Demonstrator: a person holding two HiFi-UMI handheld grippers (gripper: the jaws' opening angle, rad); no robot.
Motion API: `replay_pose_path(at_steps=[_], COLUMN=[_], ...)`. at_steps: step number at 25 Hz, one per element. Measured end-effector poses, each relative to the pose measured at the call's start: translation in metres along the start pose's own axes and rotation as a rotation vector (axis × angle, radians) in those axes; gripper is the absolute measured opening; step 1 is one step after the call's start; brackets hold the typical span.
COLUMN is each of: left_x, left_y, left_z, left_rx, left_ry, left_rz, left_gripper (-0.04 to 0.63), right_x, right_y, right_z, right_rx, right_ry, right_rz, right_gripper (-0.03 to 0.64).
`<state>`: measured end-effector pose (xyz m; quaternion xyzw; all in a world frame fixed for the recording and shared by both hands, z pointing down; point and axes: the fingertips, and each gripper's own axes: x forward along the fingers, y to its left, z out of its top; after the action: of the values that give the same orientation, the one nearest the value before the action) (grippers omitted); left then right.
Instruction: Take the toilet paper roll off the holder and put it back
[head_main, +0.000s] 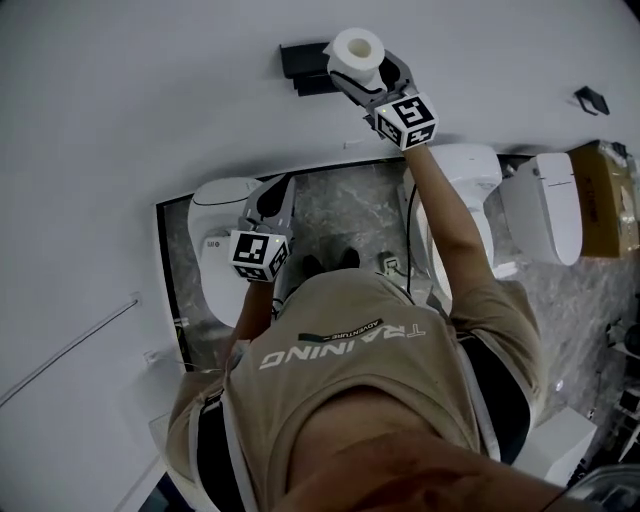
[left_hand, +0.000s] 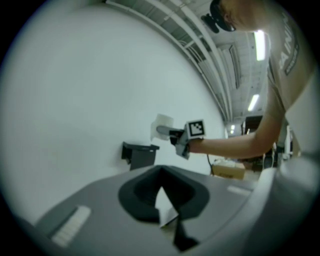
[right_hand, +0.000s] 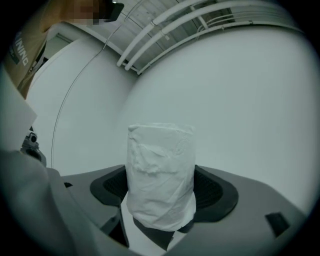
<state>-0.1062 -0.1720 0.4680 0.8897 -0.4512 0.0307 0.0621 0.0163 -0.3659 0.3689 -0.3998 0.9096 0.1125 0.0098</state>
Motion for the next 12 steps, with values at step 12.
replay_pose_path(at_steps=[12], left_x=[0.004], left_y=[0.017], left_z=[-0.004], left_rx=[0.006], left_ry=[0.014], left_rz=[0.012], left_gripper=[0.000], right_x=[0.078], right_y=[-0.048], right_z=[-0.056], right_rx=[0.065], right_ry=[0.120], right_rz=[-0.035], right_gripper=[0.351])
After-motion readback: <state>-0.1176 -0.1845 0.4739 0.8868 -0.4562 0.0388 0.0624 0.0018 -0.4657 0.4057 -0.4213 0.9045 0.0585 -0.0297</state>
